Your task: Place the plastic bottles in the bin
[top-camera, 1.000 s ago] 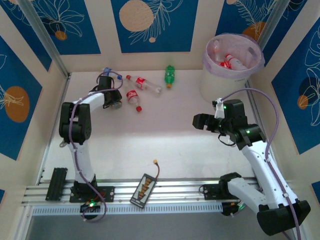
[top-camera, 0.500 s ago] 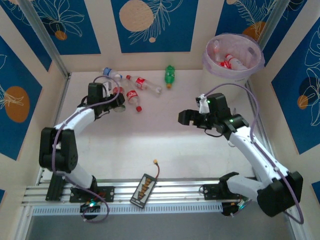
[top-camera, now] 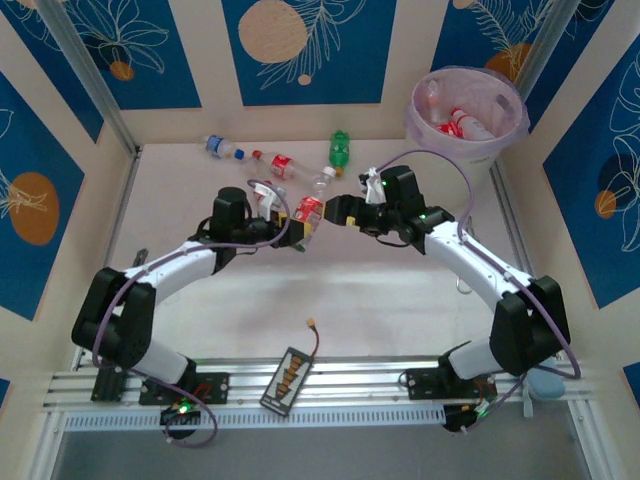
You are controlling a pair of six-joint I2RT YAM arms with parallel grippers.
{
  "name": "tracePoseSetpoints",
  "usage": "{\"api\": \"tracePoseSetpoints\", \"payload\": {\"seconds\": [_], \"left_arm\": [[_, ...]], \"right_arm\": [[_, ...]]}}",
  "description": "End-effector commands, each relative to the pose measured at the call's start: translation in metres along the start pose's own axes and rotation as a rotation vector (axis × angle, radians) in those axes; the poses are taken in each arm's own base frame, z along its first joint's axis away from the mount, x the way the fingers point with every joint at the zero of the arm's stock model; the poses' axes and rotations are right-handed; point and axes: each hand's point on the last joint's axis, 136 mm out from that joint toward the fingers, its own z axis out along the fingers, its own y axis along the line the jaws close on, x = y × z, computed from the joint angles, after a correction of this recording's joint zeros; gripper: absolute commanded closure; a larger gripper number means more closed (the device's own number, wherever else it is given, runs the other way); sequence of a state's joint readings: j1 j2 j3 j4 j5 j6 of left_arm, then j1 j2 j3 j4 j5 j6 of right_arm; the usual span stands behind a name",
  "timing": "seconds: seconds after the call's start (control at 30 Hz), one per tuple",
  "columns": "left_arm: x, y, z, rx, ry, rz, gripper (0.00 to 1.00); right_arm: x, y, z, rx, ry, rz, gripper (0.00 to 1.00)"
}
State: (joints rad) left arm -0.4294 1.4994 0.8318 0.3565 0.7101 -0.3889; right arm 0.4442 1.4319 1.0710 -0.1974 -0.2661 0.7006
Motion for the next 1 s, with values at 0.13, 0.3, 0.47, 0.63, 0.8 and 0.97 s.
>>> {"api": "tracePoseSetpoints", "payload": {"seconds": [0.13,0.3,0.47,0.63,0.8,0.97], "left_arm": [[-0.001,-0.026,0.022,0.132,-0.011,0.042,0.47],[0.002,-0.027,0.03,0.163,-0.023,0.02,0.48],[0.006,-0.028,0.035,0.178,-0.007,0.018,0.48],[0.005,-0.029,0.037,0.178,-0.013,0.013,0.46],[-0.006,-0.033,0.033,0.183,-0.065,0.017,0.27],[-0.027,-0.048,0.02,0.215,-0.137,0.004,0.0]], "right_arm": [[-0.037,0.019,0.015,-0.114,-0.063,-0.019,0.07],[-0.042,0.008,0.022,-0.125,-0.048,0.01,0.15],[-0.044,0.001,0.026,-0.117,-0.044,0.019,0.26],[-0.045,-0.002,0.023,-0.093,-0.055,0.012,0.43],[-0.05,0.003,0.013,-0.086,-0.069,-0.013,0.51],[-0.065,0.014,-0.004,-0.072,-0.105,-0.068,0.51]]}}
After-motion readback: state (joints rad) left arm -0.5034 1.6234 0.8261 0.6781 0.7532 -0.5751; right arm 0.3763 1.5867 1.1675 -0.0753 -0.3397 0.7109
